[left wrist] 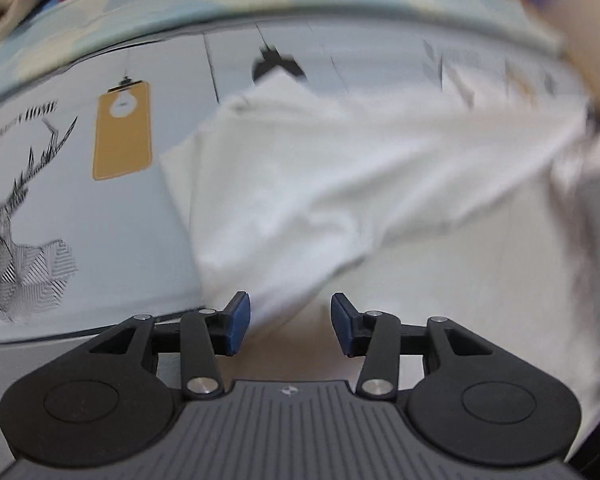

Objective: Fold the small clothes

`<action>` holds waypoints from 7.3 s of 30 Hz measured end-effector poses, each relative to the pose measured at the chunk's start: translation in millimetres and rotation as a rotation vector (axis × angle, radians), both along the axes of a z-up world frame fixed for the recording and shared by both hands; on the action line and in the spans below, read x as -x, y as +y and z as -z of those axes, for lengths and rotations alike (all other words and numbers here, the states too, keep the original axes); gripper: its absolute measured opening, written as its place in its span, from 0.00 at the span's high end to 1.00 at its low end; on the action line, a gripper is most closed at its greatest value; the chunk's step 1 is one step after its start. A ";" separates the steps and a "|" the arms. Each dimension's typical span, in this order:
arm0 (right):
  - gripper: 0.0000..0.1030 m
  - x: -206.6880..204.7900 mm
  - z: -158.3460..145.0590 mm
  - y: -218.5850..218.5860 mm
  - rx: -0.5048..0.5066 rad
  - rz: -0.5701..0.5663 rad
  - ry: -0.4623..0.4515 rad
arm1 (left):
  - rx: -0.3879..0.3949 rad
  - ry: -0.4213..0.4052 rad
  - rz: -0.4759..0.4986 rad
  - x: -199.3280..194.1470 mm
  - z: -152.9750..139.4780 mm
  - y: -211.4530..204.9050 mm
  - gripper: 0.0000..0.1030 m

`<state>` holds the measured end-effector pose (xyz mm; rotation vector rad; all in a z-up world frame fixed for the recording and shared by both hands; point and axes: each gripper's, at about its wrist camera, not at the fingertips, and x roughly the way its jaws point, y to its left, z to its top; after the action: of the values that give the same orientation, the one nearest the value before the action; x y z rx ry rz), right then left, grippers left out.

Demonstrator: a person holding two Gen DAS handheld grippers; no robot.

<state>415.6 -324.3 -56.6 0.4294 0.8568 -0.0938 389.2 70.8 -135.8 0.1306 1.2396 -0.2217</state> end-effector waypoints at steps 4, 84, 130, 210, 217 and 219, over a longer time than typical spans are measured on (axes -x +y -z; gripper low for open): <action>0.97 -1.4 -1.8 3.0 0.002 -0.003 -0.003 | -0.128 -0.017 0.039 7.0 10.4 -0.4 0.91; 0.95 -24.0 33.2 31.5 -0.026 -0.019 0.161 | 0.147 -0.165 -0.544 -78.8 3.6 112.0 1.00; 0.93 -7.2 39.8 -4.2 0.193 -0.108 0.139 | -0.067 -0.042 0.135 -6.0 -11.1 29.2 0.82; 0.97 104.2 122.2 -403.7 -0.268 0.945 -0.211 | -0.129 -0.253 0.112 -12.7 -53.3 -33.2 0.68; 0.92 100.6 135.2 -412.9 -0.298 0.932 -0.233 | -0.136 -0.242 0.110 -18.5 -48.8 -34.5 0.68; 0.93 99.2 135.7 -415.3 -0.301 0.926 -0.247 | -0.135 -0.237 0.124 -18.5 -46.5 -37.3 0.68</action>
<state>316.4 -739.7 -192.3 1.0763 0.3706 -0.7555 407.7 33.5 -89.3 0.3424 1.0106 -0.2230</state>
